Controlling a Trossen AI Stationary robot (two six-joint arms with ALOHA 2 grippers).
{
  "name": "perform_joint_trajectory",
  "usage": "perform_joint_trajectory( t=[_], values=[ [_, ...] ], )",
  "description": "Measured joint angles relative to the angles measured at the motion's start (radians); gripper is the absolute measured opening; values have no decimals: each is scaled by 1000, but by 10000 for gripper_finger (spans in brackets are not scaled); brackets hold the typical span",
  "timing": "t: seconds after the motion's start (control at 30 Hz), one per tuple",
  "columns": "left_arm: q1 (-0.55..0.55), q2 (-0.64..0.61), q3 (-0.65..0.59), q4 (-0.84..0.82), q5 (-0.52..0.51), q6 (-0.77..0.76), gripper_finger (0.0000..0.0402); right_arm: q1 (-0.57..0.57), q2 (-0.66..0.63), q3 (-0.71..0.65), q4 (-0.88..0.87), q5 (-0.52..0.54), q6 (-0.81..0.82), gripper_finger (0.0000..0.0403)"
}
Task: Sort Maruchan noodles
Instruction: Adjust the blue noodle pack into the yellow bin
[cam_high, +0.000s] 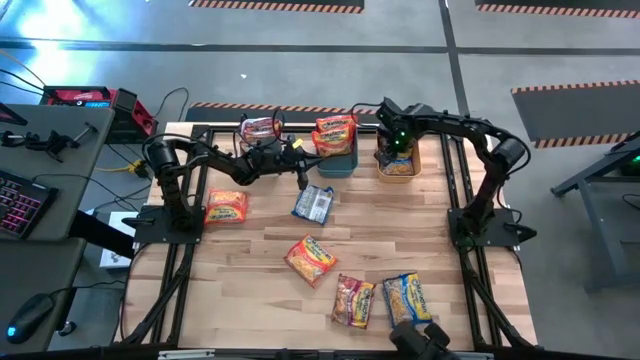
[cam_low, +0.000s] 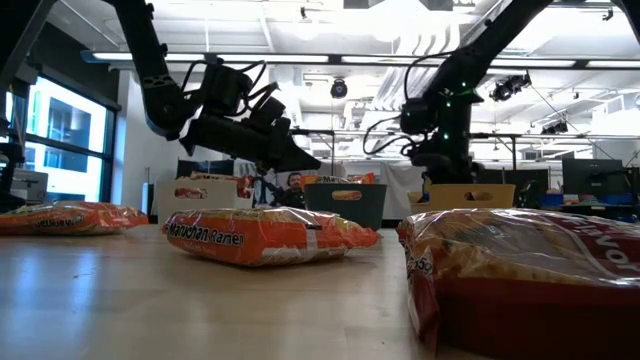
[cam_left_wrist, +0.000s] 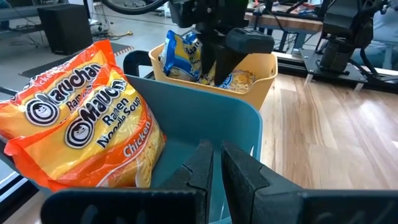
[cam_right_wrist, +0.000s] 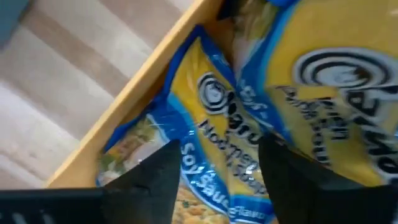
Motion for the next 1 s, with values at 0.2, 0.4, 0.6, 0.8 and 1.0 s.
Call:
perform_joint_trajectory(
  t=[0.2, 0.4, 0.6, 0.8, 1.0],
  values=[
    [0, 0, 0, -5, 0, 6, 20, -27, 2, -41, 62, -20, -1, 164],
    [0, 0, 0, -6, 0, 6, 20, -38, -3, -69, 98, -43, -8, 66],
    [0, 0, 0, -6, 0, 5, 20, -35, -3, -65, 104, -31, -54, 7],
    [0, -6, 0, -5, 0, -20, 20, -16, -24, -53, 91, -29, -95, 1],
    [2, -13, 0, 5, 0, -30, 20, 23, -85, -52, 72, -24, -116, 0]
  ],
)
